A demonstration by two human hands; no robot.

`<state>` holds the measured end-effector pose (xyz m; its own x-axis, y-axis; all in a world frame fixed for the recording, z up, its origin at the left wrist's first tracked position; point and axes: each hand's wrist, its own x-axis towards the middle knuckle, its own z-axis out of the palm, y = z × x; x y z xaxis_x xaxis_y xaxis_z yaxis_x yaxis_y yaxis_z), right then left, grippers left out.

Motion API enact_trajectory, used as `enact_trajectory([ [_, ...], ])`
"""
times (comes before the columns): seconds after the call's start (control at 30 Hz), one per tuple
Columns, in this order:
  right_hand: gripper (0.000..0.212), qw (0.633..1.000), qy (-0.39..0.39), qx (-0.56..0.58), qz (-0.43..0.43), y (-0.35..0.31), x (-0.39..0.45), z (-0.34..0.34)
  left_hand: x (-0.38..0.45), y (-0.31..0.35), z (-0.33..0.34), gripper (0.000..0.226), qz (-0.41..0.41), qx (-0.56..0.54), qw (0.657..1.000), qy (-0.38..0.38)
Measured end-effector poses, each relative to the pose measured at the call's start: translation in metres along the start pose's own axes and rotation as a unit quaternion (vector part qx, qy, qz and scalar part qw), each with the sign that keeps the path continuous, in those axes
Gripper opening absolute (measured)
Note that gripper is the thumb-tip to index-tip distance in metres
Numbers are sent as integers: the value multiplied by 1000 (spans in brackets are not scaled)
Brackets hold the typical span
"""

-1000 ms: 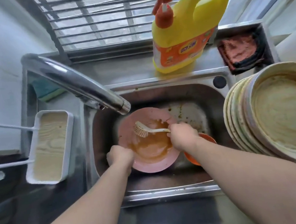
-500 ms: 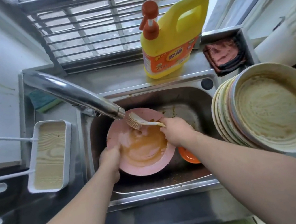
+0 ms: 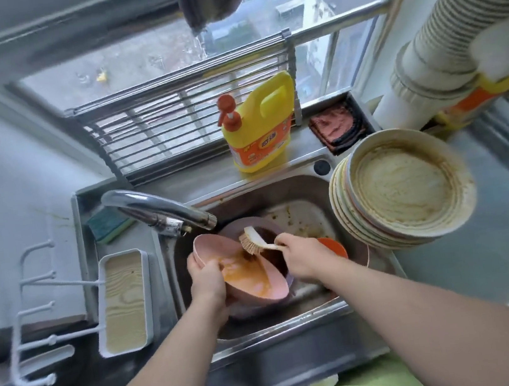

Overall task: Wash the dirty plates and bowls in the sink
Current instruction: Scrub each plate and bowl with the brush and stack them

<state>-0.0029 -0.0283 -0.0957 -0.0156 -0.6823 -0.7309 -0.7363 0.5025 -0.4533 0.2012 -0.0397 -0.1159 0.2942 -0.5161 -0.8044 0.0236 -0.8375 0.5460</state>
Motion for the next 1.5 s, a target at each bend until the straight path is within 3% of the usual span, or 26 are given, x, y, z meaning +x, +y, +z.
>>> enact_trajectory([
  [0.1,39,997,-21,65,-25,-31,-6,8,23,-6,13,66,3,-35,999,21],
  [0.2,35,991,-43,118,-42,-49,-18,18,8,8,22,51,16,-44,997,60],
  [0.33,32,995,-78,37,-51,-28,-33,10,16,10,18,47,5,-56,992,112],
  [0.43,27,987,-116,-107,-24,11,-33,-5,14,10,9,46,46,13,989,142],
  [0.57,18,984,-48,-169,30,25,-21,-16,4,10,13,42,89,34,990,104],
  [0.7,35,996,17,-82,13,-19,-9,-2,-8,3,33,39,87,10,994,64],
  [0.83,33,997,-4,-21,-72,-48,-32,13,-8,2,37,28,63,-28,991,113],
  [0.97,30,996,-72,-5,-53,-5,-65,2,-5,0,27,35,33,-27,989,145],
  [1.07,20,995,-57,-79,11,36,-50,-14,0,2,18,39,55,-12,991,120],
  [1.17,6,995,16,-87,46,36,-24,-18,1,2,15,33,67,-43,996,36],
  [1.3,34,999,21,-32,-37,-20,-28,-2,-3,2,21,32,63,-75,995,-26],
  [1.4,36,993,-33,0,-114,-27,-64,10,-2,13,19,29,46,-134,990,14],
  [1.5,35,993,-49,-34,-101,12,-86,-2,8,14,7,36,80,-123,987,59],
])
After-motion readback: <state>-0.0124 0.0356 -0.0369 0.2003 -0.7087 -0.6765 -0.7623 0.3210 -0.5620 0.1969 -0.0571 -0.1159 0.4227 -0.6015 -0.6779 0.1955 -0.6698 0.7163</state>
